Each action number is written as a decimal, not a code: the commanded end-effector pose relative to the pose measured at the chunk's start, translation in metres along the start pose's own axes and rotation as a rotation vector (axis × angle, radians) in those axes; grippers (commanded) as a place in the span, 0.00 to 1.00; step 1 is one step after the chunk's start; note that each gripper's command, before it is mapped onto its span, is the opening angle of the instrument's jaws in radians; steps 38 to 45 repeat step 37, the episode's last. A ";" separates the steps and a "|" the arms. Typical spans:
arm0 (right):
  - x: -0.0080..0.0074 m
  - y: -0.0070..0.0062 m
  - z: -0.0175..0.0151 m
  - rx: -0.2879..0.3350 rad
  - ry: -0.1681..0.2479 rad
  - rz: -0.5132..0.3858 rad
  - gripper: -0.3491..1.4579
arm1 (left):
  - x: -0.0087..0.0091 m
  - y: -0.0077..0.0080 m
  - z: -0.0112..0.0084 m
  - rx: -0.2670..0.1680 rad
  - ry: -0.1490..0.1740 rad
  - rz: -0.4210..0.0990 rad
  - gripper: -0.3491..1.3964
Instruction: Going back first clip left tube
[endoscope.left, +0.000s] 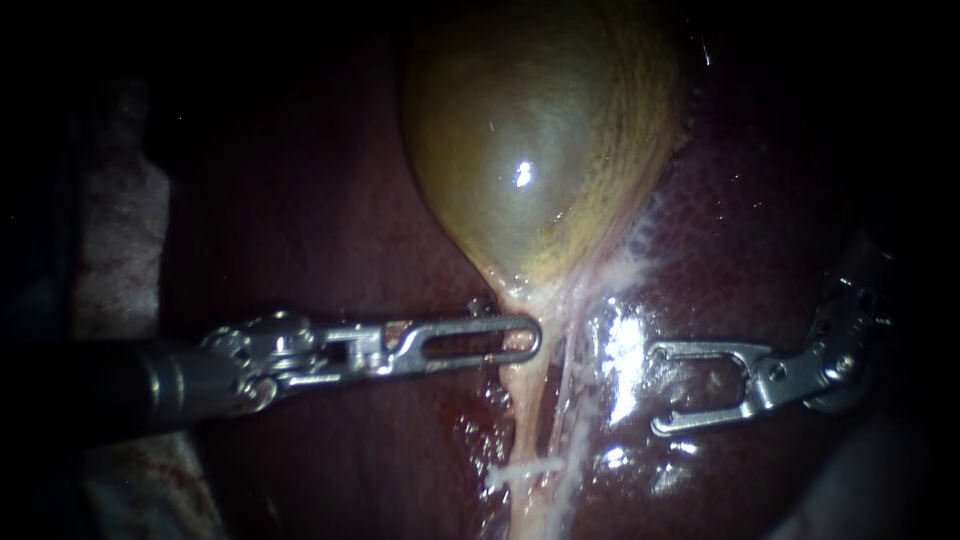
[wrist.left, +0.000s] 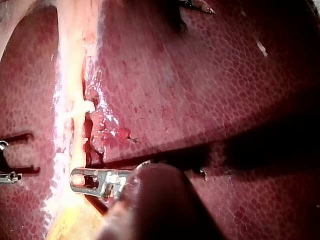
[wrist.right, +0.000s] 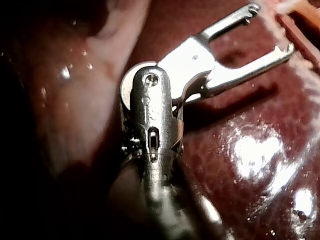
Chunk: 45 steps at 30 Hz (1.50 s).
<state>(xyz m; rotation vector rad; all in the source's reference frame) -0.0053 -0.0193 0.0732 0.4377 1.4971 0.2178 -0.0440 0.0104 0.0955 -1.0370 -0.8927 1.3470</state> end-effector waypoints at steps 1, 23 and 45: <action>0.0000 0.0000 0.0000 0.000 0.000 0.000 0.45 | 0.0000 -0.0003 0.0001 0.002 0.003 -0.006 0.00; -0.0001 0.0000 0.0004 -0.002 -0.001 0.002 0.45 | -0.0004 -0.0020 0.0008 0.007 0.007 -0.002 0.00; -0.0001 0.0000 0.0004 -0.002 -0.001 0.002 0.45 | -0.0004 -0.0019 0.0008 0.007 0.008 -0.003 0.00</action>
